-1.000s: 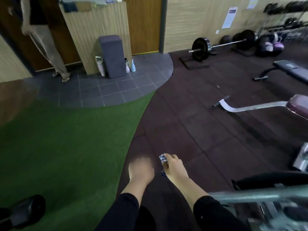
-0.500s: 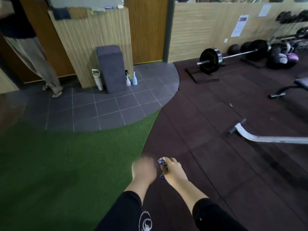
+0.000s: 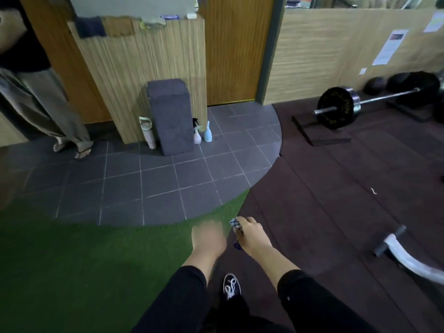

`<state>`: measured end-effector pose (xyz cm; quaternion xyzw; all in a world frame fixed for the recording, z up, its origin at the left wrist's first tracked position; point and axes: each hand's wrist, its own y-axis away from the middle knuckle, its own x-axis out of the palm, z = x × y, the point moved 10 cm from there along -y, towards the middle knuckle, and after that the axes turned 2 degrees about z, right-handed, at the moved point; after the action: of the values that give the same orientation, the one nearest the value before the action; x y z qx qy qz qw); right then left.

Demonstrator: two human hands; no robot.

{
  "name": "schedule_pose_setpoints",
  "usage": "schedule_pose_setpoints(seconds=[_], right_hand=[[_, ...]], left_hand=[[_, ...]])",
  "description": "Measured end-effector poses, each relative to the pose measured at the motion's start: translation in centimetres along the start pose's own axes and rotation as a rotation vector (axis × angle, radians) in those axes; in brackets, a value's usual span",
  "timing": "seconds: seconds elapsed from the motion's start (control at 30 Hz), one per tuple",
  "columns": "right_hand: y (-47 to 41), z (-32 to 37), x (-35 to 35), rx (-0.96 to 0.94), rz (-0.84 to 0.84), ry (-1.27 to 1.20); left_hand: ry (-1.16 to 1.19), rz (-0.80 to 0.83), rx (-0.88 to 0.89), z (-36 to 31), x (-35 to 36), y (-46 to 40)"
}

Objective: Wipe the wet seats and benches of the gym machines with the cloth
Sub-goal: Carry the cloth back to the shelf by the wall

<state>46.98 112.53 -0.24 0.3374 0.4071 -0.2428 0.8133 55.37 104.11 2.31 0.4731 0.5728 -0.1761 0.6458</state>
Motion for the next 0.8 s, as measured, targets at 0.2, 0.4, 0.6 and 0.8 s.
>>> schedule_pose_setpoints(seconds=[0.2,0.4,0.6,0.8], right_hand=[[-15.4,3.7,-6.5,-0.080,0.054,0.047],[-27.6,7.7,-9.8,-0.143,0.123,0.092],[-43.9,13.1,-11.5,-0.176,0.139,0.083],[-60.5,19.9,-13.9,-0.169,0.109,0.003]], left_hand=[[0.040,-0.004,-0.077,2.5,-7.8,-13.8],[0.077,0.033,-0.149,6.5,-12.7,-24.4],[0.057,0.017,-0.138,12.4,-19.0,-39.1],[0.041,-0.029,-0.146,20.3,-26.8,-53.6]])
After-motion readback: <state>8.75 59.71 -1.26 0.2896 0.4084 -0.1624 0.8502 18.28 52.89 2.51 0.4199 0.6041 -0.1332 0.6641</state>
